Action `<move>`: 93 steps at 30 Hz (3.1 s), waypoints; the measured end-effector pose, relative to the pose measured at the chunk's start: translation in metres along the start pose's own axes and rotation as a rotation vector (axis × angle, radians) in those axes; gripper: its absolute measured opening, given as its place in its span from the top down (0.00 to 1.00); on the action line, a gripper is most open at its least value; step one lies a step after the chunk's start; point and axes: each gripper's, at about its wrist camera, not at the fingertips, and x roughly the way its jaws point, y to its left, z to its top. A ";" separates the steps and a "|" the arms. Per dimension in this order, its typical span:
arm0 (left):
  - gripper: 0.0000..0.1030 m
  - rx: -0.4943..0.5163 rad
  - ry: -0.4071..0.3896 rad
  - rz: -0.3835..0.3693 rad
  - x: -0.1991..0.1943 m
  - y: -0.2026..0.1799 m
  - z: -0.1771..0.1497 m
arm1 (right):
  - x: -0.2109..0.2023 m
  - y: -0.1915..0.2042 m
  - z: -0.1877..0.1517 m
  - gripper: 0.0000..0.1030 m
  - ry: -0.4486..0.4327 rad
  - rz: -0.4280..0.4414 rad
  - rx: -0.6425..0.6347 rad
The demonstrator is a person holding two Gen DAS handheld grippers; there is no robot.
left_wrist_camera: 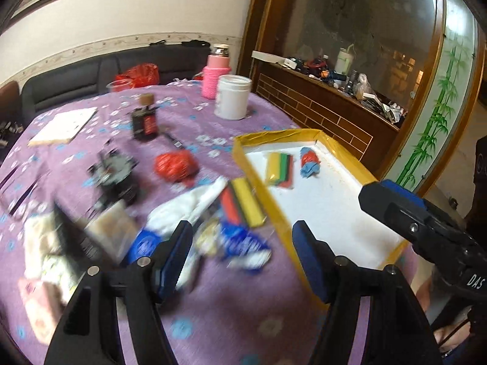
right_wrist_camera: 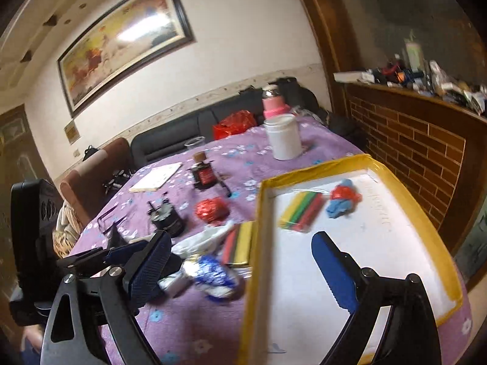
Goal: Organize soft objects
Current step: 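Move both grippers back toward the items on the table, then grasp the black printed bag with the right gripper while the left grasps the pink tissue pack, then carry the black bag and pink tissue pack with both grippers over the tray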
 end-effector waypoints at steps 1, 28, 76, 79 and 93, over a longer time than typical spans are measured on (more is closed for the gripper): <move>0.35 -0.008 -0.010 0.008 -0.009 0.007 -0.008 | 0.000 0.008 -0.004 0.07 -0.003 -0.002 -0.020; 0.42 -0.342 0.107 0.306 -0.034 0.189 -0.086 | 0.046 0.105 -0.070 0.14 0.142 0.110 -0.278; 0.51 -0.090 -0.016 0.133 -0.029 0.066 -0.068 | 0.067 0.067 -0.066 0.68 0.080 0.249 -0.036; 0.51 -0.073 -0.008 0.109 -0.024 0.053 -0.060 | 0.060 0.054 -0.061 0.68 0.075 0.248 0.001; 0.51 0.041 0.020 -0.051 0.015 -0.033 -0.014 | 0.014 -0.044 -0.031 0.68 -0.029 0.103 0.228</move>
